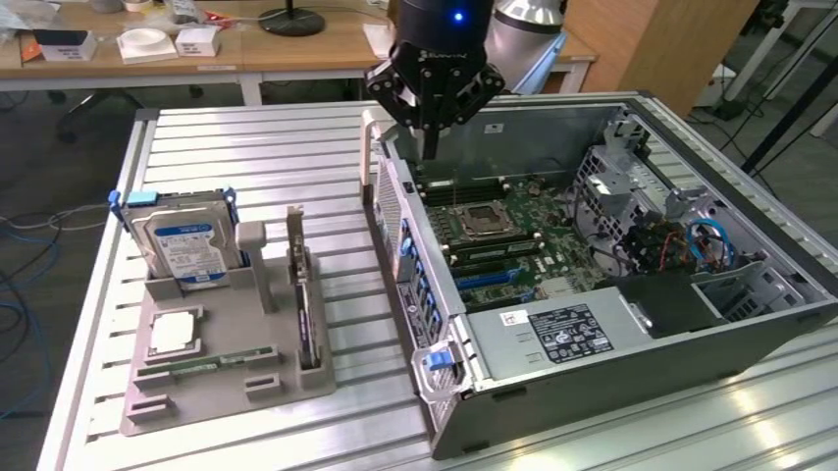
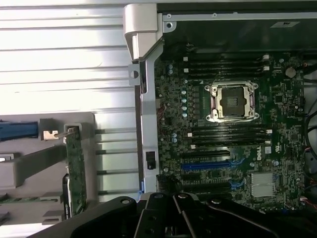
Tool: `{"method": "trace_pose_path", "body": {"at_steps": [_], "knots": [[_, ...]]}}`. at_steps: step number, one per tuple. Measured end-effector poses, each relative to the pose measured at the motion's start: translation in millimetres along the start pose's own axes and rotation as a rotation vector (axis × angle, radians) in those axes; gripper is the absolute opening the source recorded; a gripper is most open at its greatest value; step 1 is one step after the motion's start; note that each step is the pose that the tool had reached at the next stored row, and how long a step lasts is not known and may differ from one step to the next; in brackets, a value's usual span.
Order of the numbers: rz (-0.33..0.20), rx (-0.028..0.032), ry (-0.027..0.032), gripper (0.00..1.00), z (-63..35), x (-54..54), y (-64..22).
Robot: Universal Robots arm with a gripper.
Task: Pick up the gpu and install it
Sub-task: 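Reach for the gpu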
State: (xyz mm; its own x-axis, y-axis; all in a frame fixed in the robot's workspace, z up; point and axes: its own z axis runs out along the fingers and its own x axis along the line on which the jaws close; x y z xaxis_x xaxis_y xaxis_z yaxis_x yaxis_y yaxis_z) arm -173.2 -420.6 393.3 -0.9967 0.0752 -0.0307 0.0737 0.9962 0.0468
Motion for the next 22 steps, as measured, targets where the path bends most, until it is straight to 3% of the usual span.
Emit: {"method": "trace_pose_path", "body": {"at_steps": [22], "knots": [[0.0,0.0,0.0,0.11,-0.5,8.1,-6.3]]}}
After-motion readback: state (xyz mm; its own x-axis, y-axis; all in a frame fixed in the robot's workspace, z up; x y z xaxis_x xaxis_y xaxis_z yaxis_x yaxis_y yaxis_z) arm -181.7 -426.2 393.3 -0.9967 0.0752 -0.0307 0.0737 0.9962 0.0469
